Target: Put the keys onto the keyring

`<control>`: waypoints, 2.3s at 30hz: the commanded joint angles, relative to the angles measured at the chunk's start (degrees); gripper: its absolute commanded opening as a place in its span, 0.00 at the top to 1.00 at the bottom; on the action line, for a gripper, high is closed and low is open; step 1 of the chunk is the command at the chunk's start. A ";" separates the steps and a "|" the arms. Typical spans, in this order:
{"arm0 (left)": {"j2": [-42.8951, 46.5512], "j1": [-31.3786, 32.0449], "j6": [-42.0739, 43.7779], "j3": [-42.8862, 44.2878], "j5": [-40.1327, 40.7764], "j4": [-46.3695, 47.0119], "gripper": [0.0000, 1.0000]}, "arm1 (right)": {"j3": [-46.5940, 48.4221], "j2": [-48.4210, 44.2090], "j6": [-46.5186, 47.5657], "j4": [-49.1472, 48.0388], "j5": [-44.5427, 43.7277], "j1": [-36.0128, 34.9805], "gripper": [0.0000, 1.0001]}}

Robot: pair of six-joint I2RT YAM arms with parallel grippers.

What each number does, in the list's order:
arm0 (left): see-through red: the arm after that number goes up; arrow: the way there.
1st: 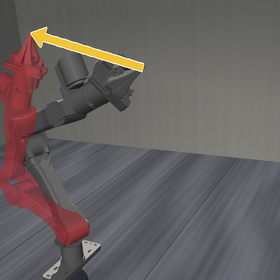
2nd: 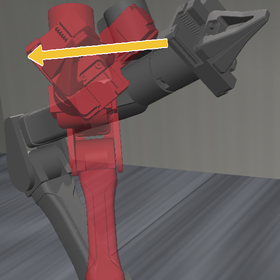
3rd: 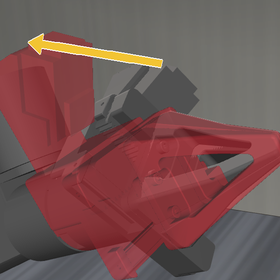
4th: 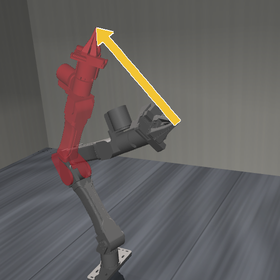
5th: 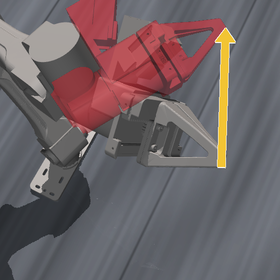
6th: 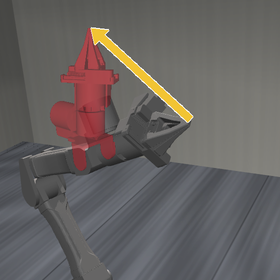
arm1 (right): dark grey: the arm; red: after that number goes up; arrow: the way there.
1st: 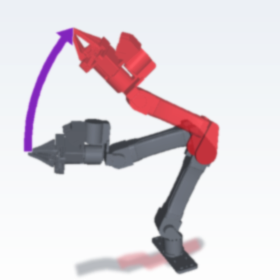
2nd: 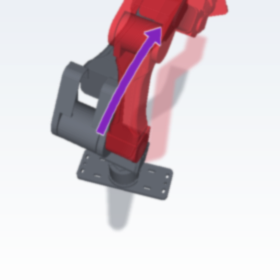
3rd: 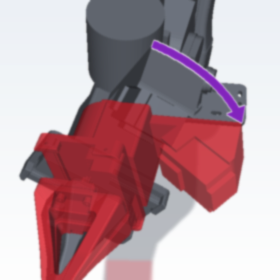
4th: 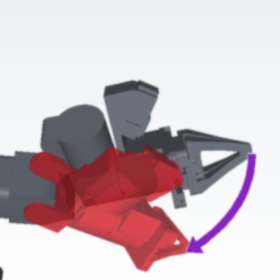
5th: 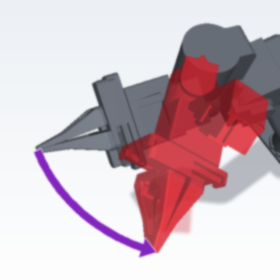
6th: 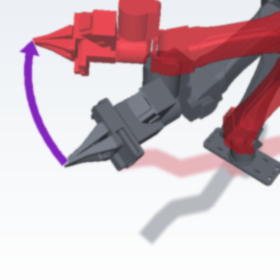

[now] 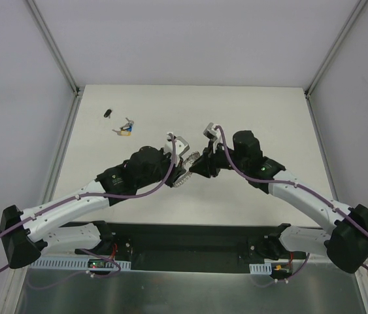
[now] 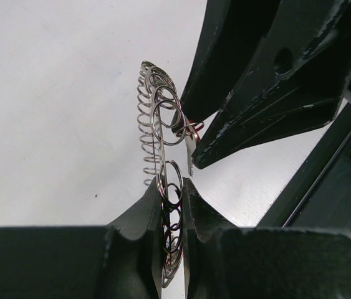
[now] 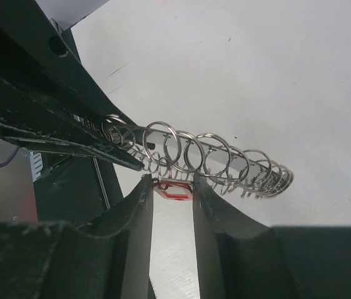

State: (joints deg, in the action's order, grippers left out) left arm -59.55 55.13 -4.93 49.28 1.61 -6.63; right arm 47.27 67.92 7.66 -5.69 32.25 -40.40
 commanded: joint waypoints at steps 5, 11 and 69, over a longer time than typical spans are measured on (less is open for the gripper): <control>3.65 0.15 1.24 1.88 4.55 1.18 0.99 | 5.20 -3.58 4.73 9.91 0.27 -0.12 0.99; 4.44 0.06 1.76 0.91 4.28 1.01 0.91 | 8.45 -3.67 6.84 16.14 0.80 -0.03 0.99; 24.40 -4.68 0.89 -24.76 10.34 13.05 0.11 | 48.89 27.17 31.99 65.48 -0.51 5.86 0.99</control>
State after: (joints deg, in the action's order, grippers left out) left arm -34.68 51.27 -1.52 24.60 9.63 4.14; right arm 92.44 94.11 41.25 62.54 36.32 -34.48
